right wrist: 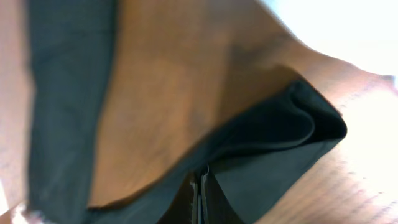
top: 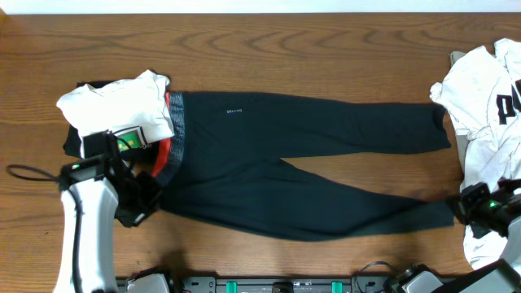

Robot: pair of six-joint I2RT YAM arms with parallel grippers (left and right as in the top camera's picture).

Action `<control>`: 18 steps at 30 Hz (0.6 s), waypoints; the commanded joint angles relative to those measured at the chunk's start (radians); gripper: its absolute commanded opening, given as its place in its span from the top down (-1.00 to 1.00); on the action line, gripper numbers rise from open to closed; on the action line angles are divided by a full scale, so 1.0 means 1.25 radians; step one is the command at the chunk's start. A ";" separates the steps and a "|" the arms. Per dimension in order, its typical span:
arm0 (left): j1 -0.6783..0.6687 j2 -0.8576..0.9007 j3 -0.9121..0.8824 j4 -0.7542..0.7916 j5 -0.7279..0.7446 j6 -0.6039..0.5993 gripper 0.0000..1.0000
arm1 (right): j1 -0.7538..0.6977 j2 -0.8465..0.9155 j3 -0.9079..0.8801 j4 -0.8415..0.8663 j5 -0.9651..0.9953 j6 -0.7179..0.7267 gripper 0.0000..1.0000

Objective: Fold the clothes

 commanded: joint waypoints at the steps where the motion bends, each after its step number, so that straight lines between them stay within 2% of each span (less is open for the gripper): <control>1: 0.002 -0.048 0.057 -0.008 -0.002 0.027 0.88 | 0.011 -0.023 0.079 -0.026 -0.094 -0.028 0.98; 8: 0.002 -0.065 0.116 0.074 0.019 0.074 0.88 | 0.072 -0.022 0.211 0.001 -0.117 -0.006 0.97; 13: 0.000 -0.063 0.120 0.199 0.102 0.095 0.88 | 0.128 -0.020 0.222 0.134 -0.117 0.082 0.97; 18: -0.042 -0.038 0.120 0.302 0.125 0.095 0.88 | 0.172 0.011 0.222 0.248 -0.095 0.151 0.97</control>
